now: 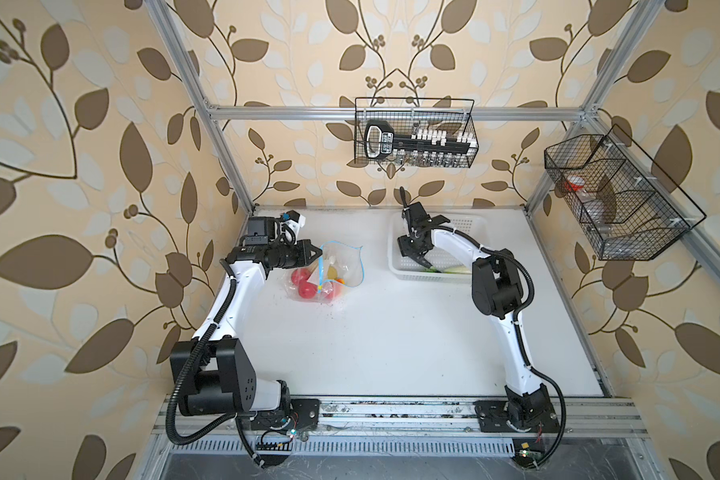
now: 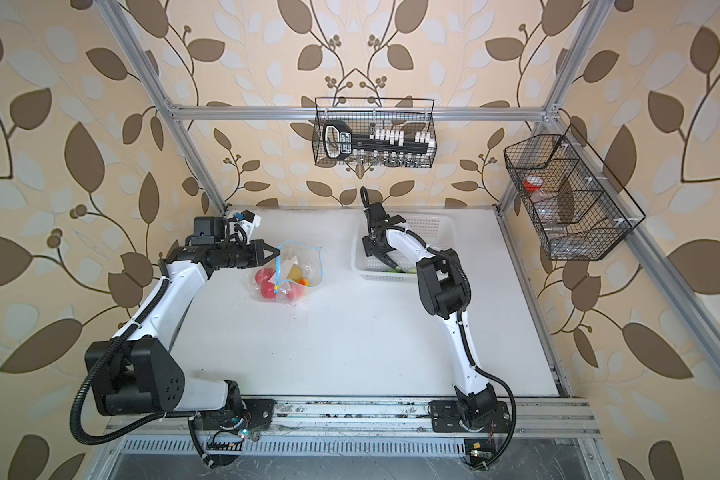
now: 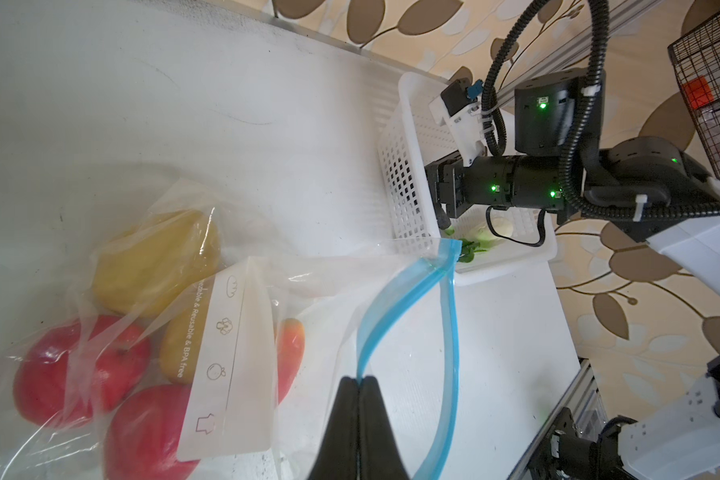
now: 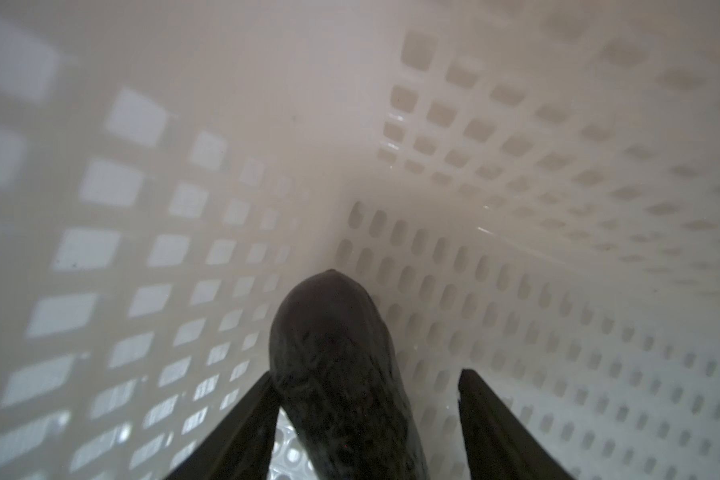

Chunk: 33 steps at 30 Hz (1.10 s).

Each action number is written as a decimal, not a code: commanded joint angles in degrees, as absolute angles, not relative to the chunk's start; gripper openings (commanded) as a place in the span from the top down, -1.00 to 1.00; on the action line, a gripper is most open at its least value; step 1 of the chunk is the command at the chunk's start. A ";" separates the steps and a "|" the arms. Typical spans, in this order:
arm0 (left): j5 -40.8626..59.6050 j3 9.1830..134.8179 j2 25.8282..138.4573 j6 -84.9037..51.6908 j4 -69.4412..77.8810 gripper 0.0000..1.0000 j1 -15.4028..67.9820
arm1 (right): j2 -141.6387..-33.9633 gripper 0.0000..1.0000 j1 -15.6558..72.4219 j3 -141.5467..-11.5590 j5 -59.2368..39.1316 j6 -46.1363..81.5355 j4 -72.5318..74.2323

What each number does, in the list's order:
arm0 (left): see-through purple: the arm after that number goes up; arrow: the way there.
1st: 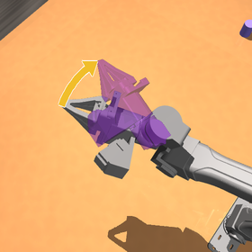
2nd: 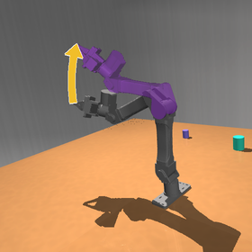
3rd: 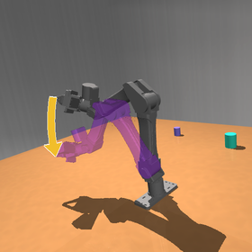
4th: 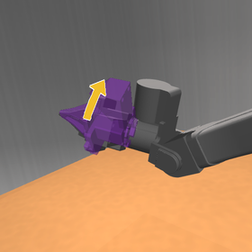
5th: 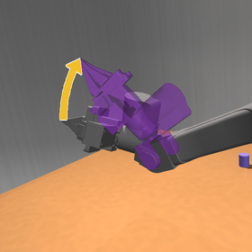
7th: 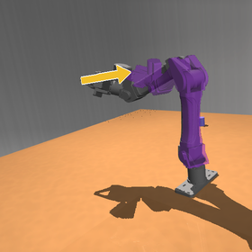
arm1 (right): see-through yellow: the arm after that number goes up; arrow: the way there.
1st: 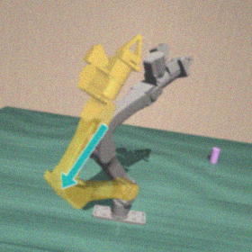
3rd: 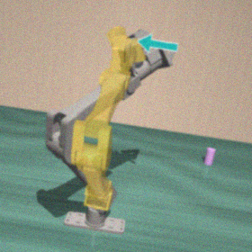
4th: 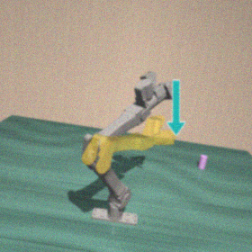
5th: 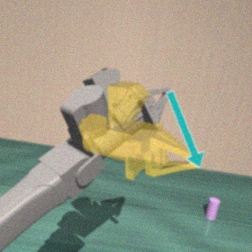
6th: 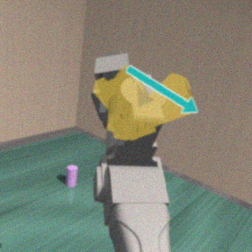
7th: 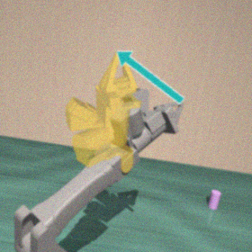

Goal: Place the food in the zip-top bag and seal the zipper
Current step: 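Lower the right gripper and close it on the dark eggplant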

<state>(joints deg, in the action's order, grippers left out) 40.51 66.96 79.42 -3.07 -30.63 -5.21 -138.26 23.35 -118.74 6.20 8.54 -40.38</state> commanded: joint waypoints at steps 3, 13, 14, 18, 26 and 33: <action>41.97 66.98 79.78 -3.21 -30.38 1.00 -5.27 | -140.36 -0.23 22.60 -121.04 4.37 8.52 -41.41; 41.41 66.50 79.29 -3.43 -29.93 1.00 -5.36 | -137.36 0.08 21.68 -118.07 -0.22 11.33 -37.65; 41.23 66.30 79.32 -3.44 -29.84 1.00 -5.36 | -136.56 0.09 21.38 -117.22 -0.92 11.90 -36.73; 40.87 66.09 79.44 -3.43 -29.48 1.00 -5.36 | -133.62 0.30 19.74 -113.92 -4.93 14.64 -32.77; 41.02 66.01 79.21 -3.84 -29.36 1.00 -5.44 | -128.74 0.36 17.52 -107.71 -8.45 19.29 -26.71; 41.13 65.83 79.47 -4.35 -28.96 1.00 -5.40 | -121.41 0.36 15.69 -97.60 -12.92 25.10 -16.01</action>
